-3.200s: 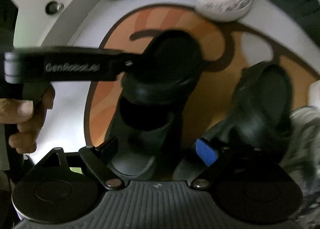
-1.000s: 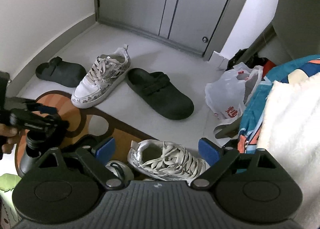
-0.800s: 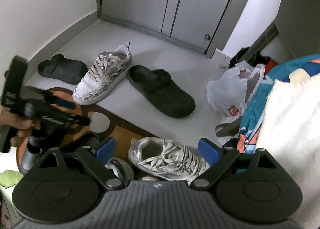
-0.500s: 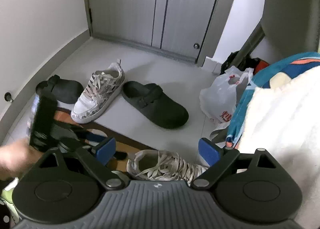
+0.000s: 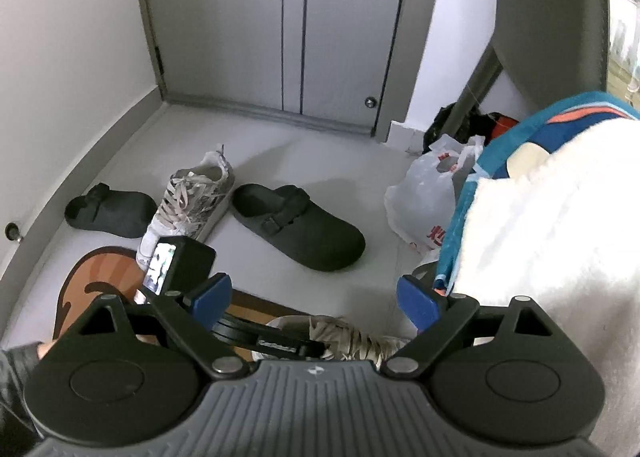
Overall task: Organize scattered shoes
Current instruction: 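Move the open left tool toward the white sneaker by the plastic bag, then close the left tool on the white sneaker's heel collar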
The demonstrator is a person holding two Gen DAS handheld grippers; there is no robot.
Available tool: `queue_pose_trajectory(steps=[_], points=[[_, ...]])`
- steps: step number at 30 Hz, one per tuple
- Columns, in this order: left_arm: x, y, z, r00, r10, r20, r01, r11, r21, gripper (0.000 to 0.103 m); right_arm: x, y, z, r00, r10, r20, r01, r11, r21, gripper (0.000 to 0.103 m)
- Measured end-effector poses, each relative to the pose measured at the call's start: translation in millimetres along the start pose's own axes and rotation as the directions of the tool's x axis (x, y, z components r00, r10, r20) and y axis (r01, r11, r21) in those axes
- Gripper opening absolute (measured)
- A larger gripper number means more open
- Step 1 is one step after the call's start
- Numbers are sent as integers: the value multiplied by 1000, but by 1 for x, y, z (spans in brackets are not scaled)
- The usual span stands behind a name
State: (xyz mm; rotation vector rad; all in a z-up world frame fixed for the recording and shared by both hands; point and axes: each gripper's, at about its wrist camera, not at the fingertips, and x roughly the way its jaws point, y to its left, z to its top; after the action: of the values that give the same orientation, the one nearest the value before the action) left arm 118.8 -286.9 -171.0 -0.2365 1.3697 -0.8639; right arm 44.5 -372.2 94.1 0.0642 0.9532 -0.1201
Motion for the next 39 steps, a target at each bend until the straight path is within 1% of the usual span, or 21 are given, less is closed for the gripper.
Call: queue_pose_trajectory(steps=[4, 5, 6, 7, 9, 12, 14, 17, 19, 21, 22, 23, 26, 29, 30, 31, 33, 35, 38, 39], points=[[15, 1, -2, 1000, -7, 0, 7, 1000, -11, 67, 4, 1, -2, 1000, -2, -11, 2, 1000, -6, 93], [19, 2, -2, 1000, 2, 11, -2, 1000, -7, 64, 4, 2, -2, 1000, -3, -12, 2, 1000, -8, 93], [20, 2, -2, 1000, 3, 14, -3, 1000, -8, 57, 6, 3, -3, 1000, -4, -16, 3, 1000, -14, 93], [26, 4, -1, 1000, -7, 17, 7, 1000, -25, 54, 7, 4, -3, 1000, -4, -19, 4, 1000, -18, 93], [29, 2, 2, 999, 16, 33, -16, 1000, -9, 40, 8, 7, -4, 1000, -6, -24, 5, 1000, -29, 93], [34, 2, 6, 999, 28, 37, -27, 999, -38, 38, 9, 10, -5, 1000, -5, -28, 4, 999, -38, 93], [37, -1, 7, 998, 53, 32, -52, 998, -23, 38, 10, 11, -6, 1000, -2, -31, 1, 999, -41, 93], [41, -9, 4, 995, 103, 6, -103, 994, 38, 38, 10, 11, -7, 999, -1, -33, -1, 999, -47, 93], [43, -12, 1, 992, 129, 0, -128, 989, 67, 35, 10, 11, -7, 999, -1, -33, -1, 999, -47, 93], [42, -11, 0, 991, 137, 3, -137, 988, 70, 15, 10, 11, -7, 999, 0, -33, -2, 999, -48, 93], [41, -10, -2, 991, 134, 4, -134, 989, 68, 12, 10, 12, -7, 1000, 1, -31, -3, 999, -52, 93], [40, -9, -3, 991, 132, 5, -132, 989, 66, 12, 10, 13, -8, 999, 0, -32, -2, 998, -58, 93], [30, -10, -7, 996, 88, 23, -90, 993, 76, 12, 10, 15, -8, 999, 1, -33, -3, 998, -65, 93], [20, -1, -6, 999, -13, 52, 13, 1000, 4, 11, 10, 14, -7, 1000, -8, -27, 6, 998, -63, 93], [18, 4, -5, 997, -46, 69, 48, 999, -22, 11, 10, 14, -7, 1000, -8, -26, 6, 998, -62, 93], [13, 7, -5, 989, -81, 121, 85, 996, -28, 10, 10, 14, -7, 1000, -9, -26, 7, 998, -61, 93], [9, 9, -4, 977, -133, 164, 139, 990, -26, 9, 9, 15, -8, 1000, -9, -24, 8, 998, -64, 93], [11, 11, -2, 976, -145, 160, 154, 987, -48, 9, 9, 16, -8, 1000, -8, -24, 7, 998, -70, 93], [13, 15, -1, 968, -189, 164, 204, 976, -79, 9, 10, 16, -9, 1000, -8, -26, 6, 997, -74, 93], [14, 17, -2, 963, -215, 162, 232, 968, -94, 9, 10, 15, -8, 1000, -9, -26, 7, 997, -71, 93]])
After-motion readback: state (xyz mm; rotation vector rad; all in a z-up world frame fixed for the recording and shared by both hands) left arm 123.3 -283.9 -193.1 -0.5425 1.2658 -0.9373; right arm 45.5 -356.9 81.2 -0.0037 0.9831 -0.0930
